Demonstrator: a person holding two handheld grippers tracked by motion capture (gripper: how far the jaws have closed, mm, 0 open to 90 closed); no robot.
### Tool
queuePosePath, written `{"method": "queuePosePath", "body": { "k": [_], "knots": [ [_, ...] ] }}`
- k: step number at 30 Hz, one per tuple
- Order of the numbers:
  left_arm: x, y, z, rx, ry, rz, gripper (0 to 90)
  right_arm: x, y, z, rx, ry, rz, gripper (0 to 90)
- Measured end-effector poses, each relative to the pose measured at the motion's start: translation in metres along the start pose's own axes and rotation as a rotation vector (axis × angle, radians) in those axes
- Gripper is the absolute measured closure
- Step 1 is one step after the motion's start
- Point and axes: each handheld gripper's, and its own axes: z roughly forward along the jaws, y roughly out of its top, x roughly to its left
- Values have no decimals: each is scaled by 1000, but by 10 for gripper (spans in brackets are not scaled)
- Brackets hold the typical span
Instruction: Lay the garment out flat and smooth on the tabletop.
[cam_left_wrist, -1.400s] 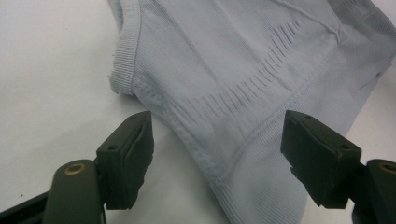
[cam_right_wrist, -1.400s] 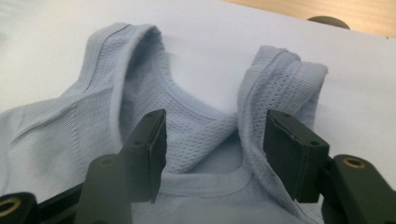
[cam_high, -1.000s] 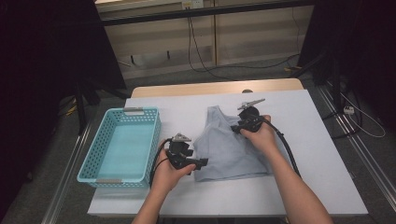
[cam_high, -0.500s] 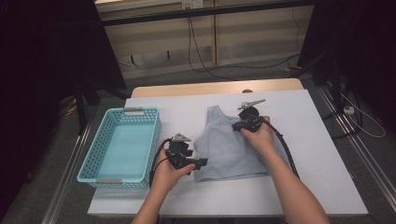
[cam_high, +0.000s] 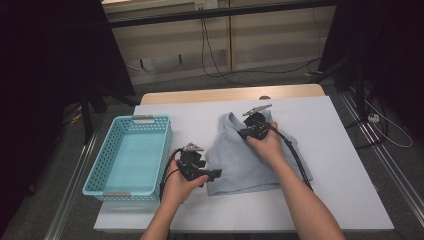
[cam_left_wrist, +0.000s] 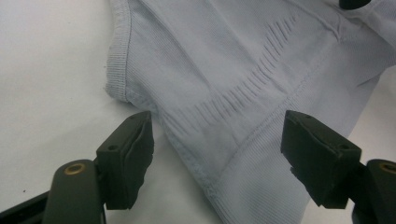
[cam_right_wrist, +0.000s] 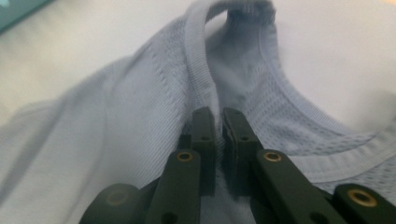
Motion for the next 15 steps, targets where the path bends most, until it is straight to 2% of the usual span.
{"method": "queuePosePath", "body": {
  "k": [2, 5, 7, 9, 12, 15],
  "knots": [
    [-1, 0, 0, -7, 0, -8, 261, -1, -5, 6, 32, -6, -1, 843],
    [0, 0, -2, -8, 1, -4, 261, -5, -12, 10, 31, -13, 29, 794],
    [1, 0, -2, -10, 3, -5, 261, -8, -13, 8, 20, -14, 55, 676],
    [0, 0, -3, -10, 3, -5, 261, -11, -11, 2, 14, -27, 48, 563],
    [0, 0, -3, -13, 3, -3, 261, -18, -7, -13, -23, -30, 69, 535],
    [-1, 1, -4, -12, 2, -3, 260, -29, -4, -31, -48, -64, 79, 526]
  ]
}}
